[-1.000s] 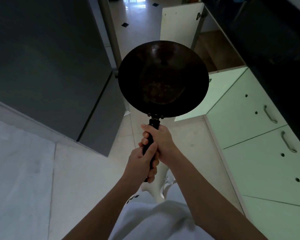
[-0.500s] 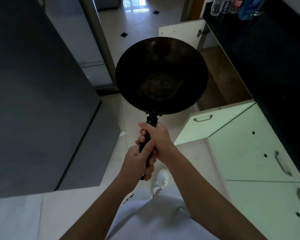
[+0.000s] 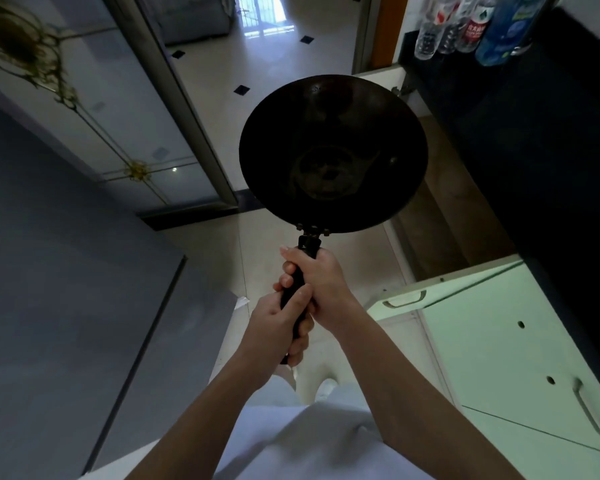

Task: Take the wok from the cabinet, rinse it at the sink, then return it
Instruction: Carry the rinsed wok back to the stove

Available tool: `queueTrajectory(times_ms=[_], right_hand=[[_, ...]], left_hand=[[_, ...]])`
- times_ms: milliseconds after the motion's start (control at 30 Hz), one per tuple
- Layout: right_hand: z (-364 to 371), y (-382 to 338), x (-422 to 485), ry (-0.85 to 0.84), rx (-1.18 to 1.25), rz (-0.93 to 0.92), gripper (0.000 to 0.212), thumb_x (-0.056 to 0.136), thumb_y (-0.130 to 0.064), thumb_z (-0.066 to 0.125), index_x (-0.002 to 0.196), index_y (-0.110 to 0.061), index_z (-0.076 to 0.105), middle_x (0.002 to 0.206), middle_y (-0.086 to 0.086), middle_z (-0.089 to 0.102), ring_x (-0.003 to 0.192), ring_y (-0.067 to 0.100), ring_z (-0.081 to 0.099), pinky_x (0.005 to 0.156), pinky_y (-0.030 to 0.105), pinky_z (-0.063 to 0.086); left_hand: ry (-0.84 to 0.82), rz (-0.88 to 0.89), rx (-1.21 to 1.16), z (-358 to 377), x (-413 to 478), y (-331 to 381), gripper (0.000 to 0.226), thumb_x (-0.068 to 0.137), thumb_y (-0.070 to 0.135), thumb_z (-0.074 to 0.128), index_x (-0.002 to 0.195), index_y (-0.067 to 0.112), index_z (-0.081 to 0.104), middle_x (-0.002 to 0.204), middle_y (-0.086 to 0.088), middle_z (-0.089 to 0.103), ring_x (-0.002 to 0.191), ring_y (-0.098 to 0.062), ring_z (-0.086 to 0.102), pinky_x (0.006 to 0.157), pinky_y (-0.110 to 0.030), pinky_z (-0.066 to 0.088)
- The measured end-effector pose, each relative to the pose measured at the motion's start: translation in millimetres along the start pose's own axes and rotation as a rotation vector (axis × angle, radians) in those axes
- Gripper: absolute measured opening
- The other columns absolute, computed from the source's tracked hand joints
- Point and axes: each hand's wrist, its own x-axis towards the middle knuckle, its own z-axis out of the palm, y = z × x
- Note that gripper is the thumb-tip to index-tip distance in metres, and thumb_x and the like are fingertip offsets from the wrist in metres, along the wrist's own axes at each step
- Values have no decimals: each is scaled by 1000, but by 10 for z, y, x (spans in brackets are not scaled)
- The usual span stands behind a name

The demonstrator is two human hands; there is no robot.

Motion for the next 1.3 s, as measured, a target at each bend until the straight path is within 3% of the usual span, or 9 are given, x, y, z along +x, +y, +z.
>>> queueTrajectory(times_ms=[333, 700, 833, 1100, 1300], right_hand=[[102, -601, 1064, 78, 51, -86, 25, 98, -10, 63, 75, -10, 52, 60, 2, 49, 48, 14, 51, 58, 33, 56], [87, -1390, 2142, 346, 180, -269, 21, 98, -13, 63, 80, -11, 52, 61, 0, 50, 50, 12, 52, 62, 33, 57], [-92, -1602, 2216, 467, 252, -289, 20, 98, -13, 64, 82, -11, 52, 58, -2, 51, 48, 11, 51, 63, 34, 57], [-666, -2125, 2329, 670, 292, -425, 37, 94, -13, 67, 59, -15, 56, 55, 2, 51, 47, 15, 52, 66, 39, 56], [-1260, -2601, 2384, 745, 336, -503, 36, 93, -14, 68, 58, -16, 60, 57, 6, 54, 51, 18, 56, 70, 42, 55]], left_hand=[[-133, -39, 55, -243, 1168, 669, 28, 100, 30, 51, 81, 10, 51, 54, -1, 46, 35, -11, 35, 34, -19, 30], [-457, -132, 256, -352, 2684, 1581, 29, 99, 33, 51, 83, 10, 51, 57, -2, 47, 38, -12, 36, 34, -21, 31], [-587, -156, 310, -161, 2969, 1731, 30, 99, 35, 51, 81, 11, 52, 57, -1, 47, 39, -12, 35, 34, -21, 31], [-759, -142, 401, 554, 3503, 1951, 34, 100, 29, 50, 72, 10, 52, 56, -6, 45, 34, -13, 33, 32, -20, 32], [-858, -155, 512, 1283, 3983, 2128, 28, 101, 28, 49, 85, 5, 54, 56, -7, 44, 34, -13, 34, 33, -21, 31]])
